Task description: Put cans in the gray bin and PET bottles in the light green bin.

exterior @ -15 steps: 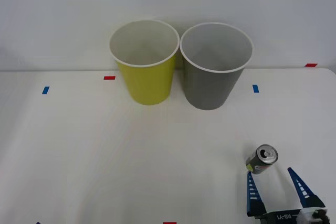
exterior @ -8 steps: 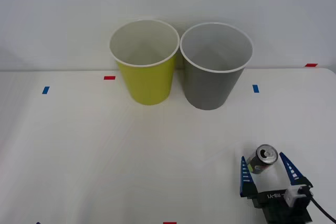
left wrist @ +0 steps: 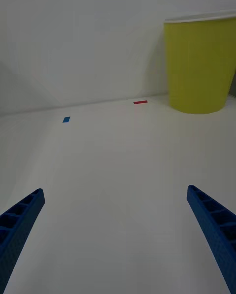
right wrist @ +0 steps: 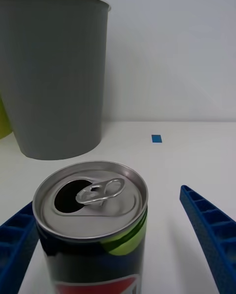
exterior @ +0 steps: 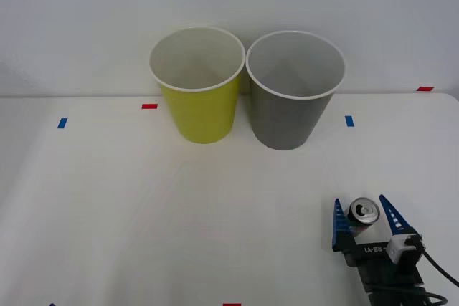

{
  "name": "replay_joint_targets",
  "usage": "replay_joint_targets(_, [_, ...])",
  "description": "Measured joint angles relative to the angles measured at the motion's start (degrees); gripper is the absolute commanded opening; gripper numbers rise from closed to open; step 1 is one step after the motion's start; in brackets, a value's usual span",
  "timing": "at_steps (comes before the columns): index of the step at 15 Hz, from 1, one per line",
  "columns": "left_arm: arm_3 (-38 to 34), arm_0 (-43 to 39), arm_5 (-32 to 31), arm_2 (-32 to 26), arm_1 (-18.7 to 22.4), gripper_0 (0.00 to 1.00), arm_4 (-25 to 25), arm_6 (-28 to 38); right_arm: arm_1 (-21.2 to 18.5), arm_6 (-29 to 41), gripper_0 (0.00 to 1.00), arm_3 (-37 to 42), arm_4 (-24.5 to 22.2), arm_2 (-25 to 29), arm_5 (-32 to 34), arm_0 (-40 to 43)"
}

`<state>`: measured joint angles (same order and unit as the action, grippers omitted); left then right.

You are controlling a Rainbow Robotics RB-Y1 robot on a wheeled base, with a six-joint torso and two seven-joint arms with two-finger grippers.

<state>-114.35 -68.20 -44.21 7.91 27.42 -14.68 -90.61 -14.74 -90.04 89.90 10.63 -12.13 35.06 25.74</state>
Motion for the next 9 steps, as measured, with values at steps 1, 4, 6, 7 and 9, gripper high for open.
replay_joint_targets(1, [0.0,0.0,0.0,0.0,0.0,1.0,0.0,0.0,-0.2,0.13,0.17,0.0,0.17,-0.07,-0.03,-0.04])
replay_joint_targets(4, [0.0,0.0,0.0,0.0,0.0,1.0,0.0,0.0,-0.68,0.33,0.12,0.0,0.97,-0.16,-0.06,-0.07])
replay_joint_targets(6, [0.0,0.0,0.0,0.0,0.0,1.0,0.0,0.0,-0.71,0.56,0.1,0.03,1.5,-0.16,-0.02,-0.08])
replay_joint_targets(7, [0.0,0.0,0.0,0.0,0.0,1.0,0.0,0.0,-0.71,0.67,0.1,0.03,1.68,-0.16,-0.01,-0.07])
replay_joint_targets(9, [0.0,0.0,0.0,0.0,0.0,1.0,0.0,0.0,-0.74,0.73,0.09,0.2,1.85,-0.02,-0.02,0.04])
